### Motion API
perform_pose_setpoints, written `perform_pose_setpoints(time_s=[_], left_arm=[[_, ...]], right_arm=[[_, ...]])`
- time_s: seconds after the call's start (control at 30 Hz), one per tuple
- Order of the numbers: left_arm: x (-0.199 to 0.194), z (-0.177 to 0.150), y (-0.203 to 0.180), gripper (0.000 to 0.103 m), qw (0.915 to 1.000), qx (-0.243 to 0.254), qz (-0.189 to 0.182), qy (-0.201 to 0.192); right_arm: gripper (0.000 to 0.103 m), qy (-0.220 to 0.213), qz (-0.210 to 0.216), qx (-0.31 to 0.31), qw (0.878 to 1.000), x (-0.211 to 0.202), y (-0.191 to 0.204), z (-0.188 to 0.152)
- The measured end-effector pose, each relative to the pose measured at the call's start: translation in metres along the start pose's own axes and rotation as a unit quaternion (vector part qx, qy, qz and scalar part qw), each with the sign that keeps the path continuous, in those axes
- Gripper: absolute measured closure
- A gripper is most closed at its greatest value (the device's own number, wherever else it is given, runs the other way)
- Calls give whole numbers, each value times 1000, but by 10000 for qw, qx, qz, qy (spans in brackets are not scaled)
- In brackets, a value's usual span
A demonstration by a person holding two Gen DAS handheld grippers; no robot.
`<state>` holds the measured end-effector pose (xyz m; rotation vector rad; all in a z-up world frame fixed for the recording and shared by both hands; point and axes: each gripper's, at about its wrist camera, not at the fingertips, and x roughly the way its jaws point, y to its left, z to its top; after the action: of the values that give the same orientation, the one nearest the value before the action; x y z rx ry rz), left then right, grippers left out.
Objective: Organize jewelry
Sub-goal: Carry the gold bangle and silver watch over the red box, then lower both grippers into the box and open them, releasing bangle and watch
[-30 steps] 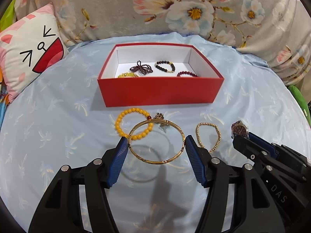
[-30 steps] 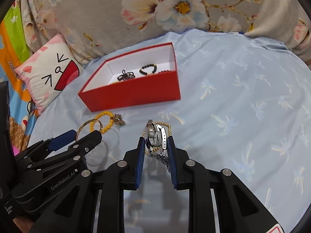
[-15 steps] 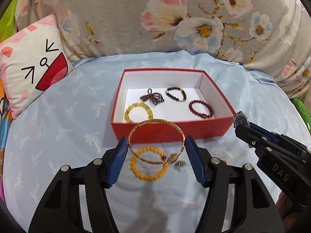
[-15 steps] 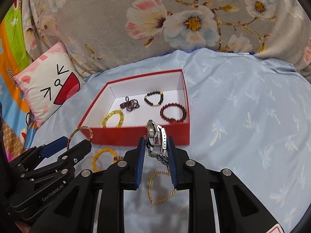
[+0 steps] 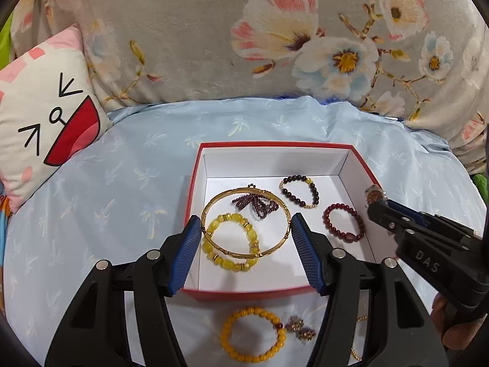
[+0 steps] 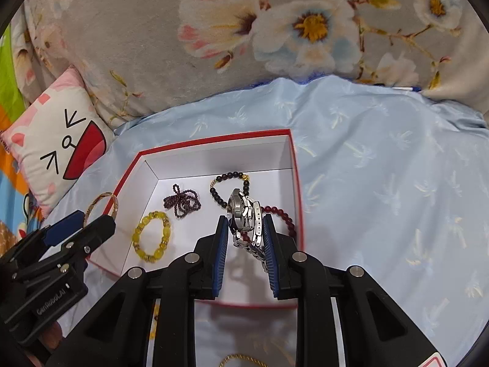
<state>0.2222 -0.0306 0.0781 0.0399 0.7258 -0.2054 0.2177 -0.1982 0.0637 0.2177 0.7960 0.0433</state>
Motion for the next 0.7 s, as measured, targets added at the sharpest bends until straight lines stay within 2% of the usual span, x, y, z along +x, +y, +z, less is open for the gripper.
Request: perform_pose_setpoints(time_s=[0.27, 0.5, 0.7], left_arm=[[34, 0, 0, 45, 9997, -16, 1, 240], [47, -2, 0, 44, 9995, -9, 110, 285], [41, -3, -3, 45, 9996, 63, 184, 218]], right_arm=[[81, 205, 10, -182, 9996, 32, 13, 0], [80, 154, -31, -312, 9994, 40, 21, 1], [70, -73, -161, -386, 9991, 26, 24, 1]])
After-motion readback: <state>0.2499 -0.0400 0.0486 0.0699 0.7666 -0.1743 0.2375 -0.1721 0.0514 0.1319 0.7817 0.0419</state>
